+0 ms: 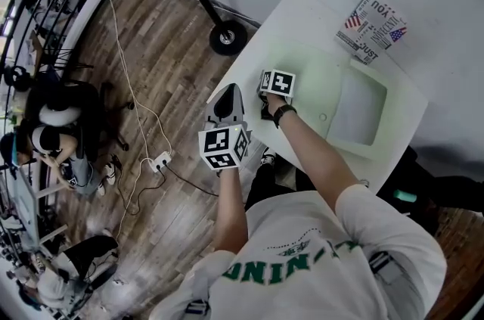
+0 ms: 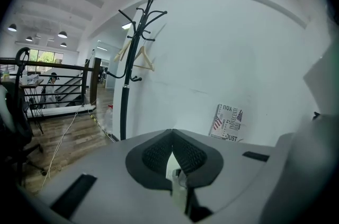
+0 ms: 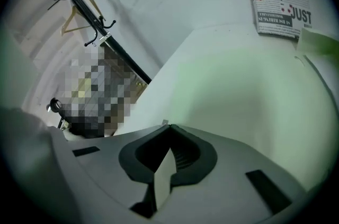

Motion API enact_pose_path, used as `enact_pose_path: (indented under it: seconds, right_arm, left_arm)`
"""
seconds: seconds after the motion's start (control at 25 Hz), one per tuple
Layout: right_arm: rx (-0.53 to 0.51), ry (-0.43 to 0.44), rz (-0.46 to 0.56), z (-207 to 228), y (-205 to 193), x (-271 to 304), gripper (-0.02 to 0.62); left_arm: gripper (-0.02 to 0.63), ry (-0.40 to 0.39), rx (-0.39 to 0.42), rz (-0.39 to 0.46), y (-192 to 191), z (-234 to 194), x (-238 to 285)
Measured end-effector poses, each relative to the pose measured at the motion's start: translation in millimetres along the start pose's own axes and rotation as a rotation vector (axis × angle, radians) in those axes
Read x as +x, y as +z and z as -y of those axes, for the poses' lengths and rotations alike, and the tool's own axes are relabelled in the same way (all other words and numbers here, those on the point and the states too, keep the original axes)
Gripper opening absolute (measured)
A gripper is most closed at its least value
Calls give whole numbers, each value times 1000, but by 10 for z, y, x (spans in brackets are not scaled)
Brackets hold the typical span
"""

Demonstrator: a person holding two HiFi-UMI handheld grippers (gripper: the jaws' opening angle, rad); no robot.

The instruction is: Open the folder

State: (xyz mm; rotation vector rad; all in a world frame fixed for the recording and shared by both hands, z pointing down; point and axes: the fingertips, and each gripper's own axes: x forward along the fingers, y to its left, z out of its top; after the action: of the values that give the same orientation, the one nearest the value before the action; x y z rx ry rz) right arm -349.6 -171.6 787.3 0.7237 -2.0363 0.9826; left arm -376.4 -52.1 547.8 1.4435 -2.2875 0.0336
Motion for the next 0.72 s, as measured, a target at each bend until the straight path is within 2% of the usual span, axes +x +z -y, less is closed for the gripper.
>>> enact_pose_path:
  seconds: [0.12,0.32,0.48,0.72]
  right_arm:
    - [-81,19,-5,-23,-17,-15,14]
    - [-146,109,-23,-68,-41,-133,14]
    - [-172,154,37,-122,42,-433,14]
    - [-136,207,163,-44,290,-1069,14]
  left_arm:
    - [14,-2,8,5,20,52,-55]
    - [12,-8,20,20,81,148,-153]
    - [14,-27,31,30,130,271,-206]
    - [14,-95,60,59,279,616,-174]
